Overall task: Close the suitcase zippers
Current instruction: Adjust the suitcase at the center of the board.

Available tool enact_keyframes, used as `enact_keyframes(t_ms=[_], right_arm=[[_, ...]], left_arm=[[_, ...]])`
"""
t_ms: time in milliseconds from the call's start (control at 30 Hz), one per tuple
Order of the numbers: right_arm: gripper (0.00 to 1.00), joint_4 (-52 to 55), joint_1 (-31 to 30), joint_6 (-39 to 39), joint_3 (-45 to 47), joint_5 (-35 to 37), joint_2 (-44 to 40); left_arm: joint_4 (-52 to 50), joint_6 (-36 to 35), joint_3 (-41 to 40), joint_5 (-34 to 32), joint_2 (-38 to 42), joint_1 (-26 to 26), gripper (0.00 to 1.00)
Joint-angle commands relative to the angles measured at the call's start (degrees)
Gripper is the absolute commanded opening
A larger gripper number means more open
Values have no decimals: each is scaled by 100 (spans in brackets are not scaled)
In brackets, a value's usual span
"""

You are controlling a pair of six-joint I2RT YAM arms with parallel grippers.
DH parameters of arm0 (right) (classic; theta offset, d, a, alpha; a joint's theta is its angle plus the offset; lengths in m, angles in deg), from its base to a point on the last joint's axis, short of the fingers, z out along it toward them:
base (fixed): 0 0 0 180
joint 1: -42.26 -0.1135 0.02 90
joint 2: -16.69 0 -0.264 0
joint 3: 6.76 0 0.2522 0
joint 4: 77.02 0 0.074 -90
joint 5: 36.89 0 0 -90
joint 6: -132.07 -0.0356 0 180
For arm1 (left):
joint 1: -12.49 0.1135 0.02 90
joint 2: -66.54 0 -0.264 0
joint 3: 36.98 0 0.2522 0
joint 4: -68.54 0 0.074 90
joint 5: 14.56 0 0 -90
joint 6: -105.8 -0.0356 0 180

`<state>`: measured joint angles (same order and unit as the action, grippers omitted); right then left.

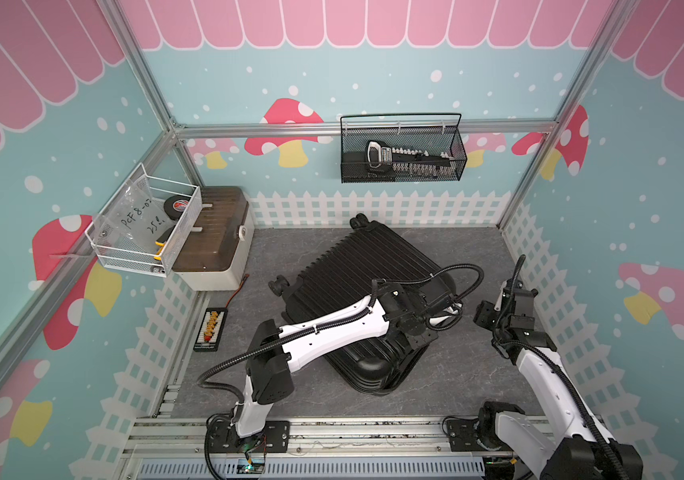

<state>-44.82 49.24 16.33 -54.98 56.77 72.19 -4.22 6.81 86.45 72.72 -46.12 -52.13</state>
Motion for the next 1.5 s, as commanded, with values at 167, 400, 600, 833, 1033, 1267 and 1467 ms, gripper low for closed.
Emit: enact_keyframes(t_ms=[167, 400, 600, 833, 1033, 1267, 1467], right_arm=[[59, 63, 74, 198, -218, -390, 91], [60, -59, 75, 420, -305, -817, 391], [60, -532, 44, 710, -480, -1927, 888], [59, -741, -478, 941, -790, -2544, 1495], [51, -721, -779, 881, -724, -2548, 1807], [39, -753, -1534, 564, -402, -2377, 1743], [35, -1088, -1911, 333, 117, -2266, 1300]], left_arm=[[-230, -3739, -1058, 698, 467, 640, 29], [-326, -5160, -1666, 1445, 1251, 1344, 29], [-393, -5190, -1891, 1615, 1914, 1492, 36], [817, -3395, -2449, 1366, 2960, 1452, 52], [2360, 864, -2939, -344, 3852, 1443, 63], [2250, 4239, -3546, -1856, 4355, 995, 66], [1433, 6055, -3487, -3310, 4314, 116, 67]])
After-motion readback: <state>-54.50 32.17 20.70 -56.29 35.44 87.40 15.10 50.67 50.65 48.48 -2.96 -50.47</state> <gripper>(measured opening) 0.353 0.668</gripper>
